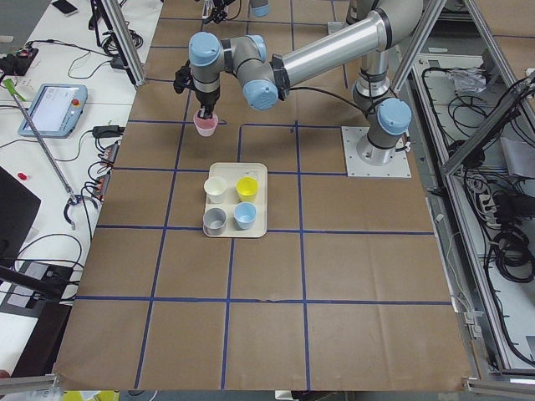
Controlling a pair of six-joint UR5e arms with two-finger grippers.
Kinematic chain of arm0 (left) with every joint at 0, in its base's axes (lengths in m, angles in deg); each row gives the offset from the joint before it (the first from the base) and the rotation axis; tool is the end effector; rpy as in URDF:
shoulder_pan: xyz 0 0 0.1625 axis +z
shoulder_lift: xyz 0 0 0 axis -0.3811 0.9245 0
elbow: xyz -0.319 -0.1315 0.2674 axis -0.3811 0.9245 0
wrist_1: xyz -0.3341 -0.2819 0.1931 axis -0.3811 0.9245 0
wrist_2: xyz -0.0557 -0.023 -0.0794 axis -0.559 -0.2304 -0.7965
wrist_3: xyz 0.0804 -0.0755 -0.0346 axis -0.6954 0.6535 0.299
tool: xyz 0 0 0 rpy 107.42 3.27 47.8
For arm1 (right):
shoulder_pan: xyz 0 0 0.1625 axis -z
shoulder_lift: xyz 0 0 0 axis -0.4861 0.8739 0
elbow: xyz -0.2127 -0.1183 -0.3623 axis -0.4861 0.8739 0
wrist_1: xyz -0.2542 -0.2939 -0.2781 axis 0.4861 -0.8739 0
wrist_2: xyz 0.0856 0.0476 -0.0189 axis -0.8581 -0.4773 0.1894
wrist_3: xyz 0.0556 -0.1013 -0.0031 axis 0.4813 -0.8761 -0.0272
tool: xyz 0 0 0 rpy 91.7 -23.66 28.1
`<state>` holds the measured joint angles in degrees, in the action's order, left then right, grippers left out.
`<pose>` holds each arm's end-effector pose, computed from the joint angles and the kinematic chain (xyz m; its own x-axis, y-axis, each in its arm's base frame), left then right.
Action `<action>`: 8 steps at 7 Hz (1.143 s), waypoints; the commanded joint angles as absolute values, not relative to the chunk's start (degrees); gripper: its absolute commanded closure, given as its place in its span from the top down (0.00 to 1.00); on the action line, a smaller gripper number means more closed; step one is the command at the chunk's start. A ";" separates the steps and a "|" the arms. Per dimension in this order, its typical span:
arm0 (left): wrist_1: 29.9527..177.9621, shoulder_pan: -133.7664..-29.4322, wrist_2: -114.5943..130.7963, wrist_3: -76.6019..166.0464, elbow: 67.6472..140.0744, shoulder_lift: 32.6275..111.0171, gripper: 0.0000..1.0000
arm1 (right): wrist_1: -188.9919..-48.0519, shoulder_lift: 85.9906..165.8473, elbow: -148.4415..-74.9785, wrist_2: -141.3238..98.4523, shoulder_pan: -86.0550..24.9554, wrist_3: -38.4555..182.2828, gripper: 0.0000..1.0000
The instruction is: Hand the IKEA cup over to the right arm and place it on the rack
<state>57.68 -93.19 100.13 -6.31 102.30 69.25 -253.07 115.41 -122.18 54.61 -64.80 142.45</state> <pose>0.0595 -0.6933 0.3476 -0.9173 0.3238 0.2317 0.2663 0.9316 -0.2473 0.2473 -0.6494 0.2954 -0.0541 0.1874 -0.9808 0.7555 0.6499 0.0826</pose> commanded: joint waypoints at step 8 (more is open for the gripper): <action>28.08 -98.06 63.05 -16.68 109.39 79.02 0.00 | -260.18 114.21 -122.25 57.05 -64.96 144.62 1.00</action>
<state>34.77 -96.41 66.59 -16.48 108.73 77.18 -259.99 114.14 -122.26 56.70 -64.93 144.60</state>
